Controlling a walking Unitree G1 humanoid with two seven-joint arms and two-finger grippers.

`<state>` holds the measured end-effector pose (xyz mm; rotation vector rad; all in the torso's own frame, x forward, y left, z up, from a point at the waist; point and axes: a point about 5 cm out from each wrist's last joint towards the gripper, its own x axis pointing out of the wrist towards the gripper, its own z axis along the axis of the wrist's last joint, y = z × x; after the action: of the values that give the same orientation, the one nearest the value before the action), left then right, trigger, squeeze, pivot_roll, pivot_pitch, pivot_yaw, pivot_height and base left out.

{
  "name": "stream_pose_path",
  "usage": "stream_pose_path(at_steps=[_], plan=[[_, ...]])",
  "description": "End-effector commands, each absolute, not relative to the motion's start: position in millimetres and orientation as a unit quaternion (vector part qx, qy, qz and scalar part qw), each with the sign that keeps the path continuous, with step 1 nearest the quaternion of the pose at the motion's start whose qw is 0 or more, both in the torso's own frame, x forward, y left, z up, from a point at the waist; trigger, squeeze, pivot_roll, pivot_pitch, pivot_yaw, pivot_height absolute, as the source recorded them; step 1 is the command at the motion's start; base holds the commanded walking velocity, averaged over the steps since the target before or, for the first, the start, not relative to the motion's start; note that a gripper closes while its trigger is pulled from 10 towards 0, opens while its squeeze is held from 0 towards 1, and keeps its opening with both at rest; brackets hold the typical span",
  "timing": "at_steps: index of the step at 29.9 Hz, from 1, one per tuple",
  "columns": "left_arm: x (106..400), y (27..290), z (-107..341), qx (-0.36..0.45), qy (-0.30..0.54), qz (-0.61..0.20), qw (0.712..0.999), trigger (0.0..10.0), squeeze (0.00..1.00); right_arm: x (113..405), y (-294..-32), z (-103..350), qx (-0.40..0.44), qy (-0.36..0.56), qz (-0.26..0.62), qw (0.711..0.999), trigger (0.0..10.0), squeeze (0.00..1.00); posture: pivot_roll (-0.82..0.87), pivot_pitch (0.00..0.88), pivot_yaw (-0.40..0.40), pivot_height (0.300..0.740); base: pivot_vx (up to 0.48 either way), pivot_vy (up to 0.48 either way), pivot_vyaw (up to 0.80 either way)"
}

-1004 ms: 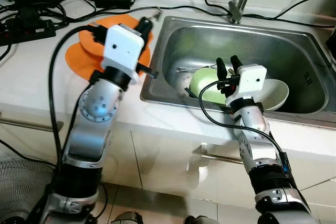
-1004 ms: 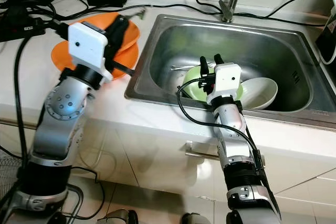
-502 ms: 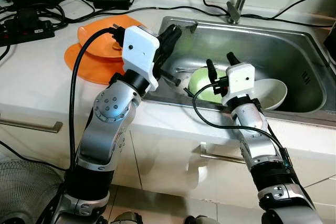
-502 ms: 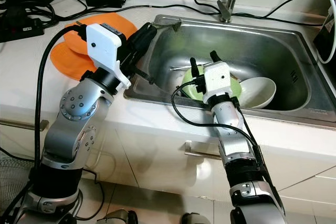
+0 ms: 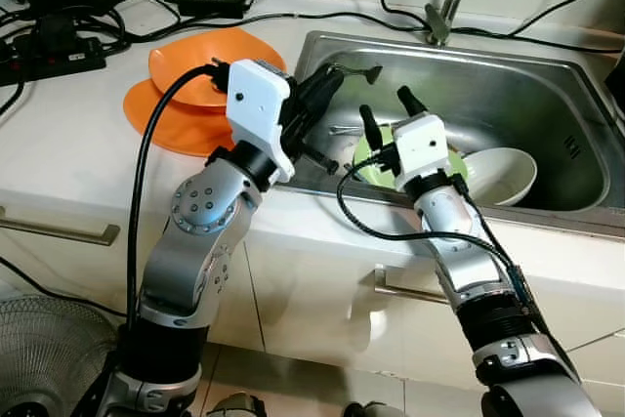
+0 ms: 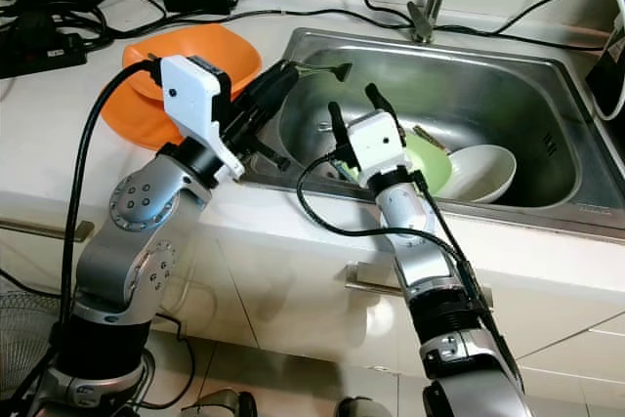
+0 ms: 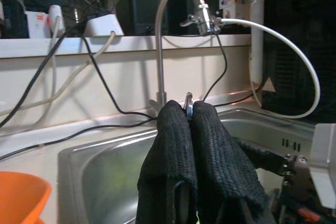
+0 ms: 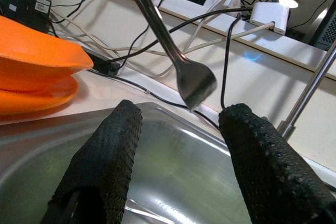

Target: Kitchen organization

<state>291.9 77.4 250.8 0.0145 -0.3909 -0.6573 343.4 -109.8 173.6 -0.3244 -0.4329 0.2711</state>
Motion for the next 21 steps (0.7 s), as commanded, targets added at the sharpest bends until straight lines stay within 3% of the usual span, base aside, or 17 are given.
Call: stream_pose_path(at_steps=[1, 21], plan=[[287.1, 74.9, 253.0, 0.002, -0.194, -0.336, 0.922, 10.0, 0.00, 341.8, -107.1, 176.9, -0.160, -0.223, 0.136, 0.952, 10.0, 0.00, -0.01, 0.064, -0.010, 0.740, 0.000, 0.000, 0.00], [285.1, 72.4, 245.5, -0.006, -0.167, -0.365, 0.916, 10.0, 0.00, 340.2, -99.6, 176.4, -0.151, -0.225, 0.144, 0.952, 10.0, 0.00, 0.00, 0.072, -0.002, 0.740, 0.000, 0.000, 0.00]])
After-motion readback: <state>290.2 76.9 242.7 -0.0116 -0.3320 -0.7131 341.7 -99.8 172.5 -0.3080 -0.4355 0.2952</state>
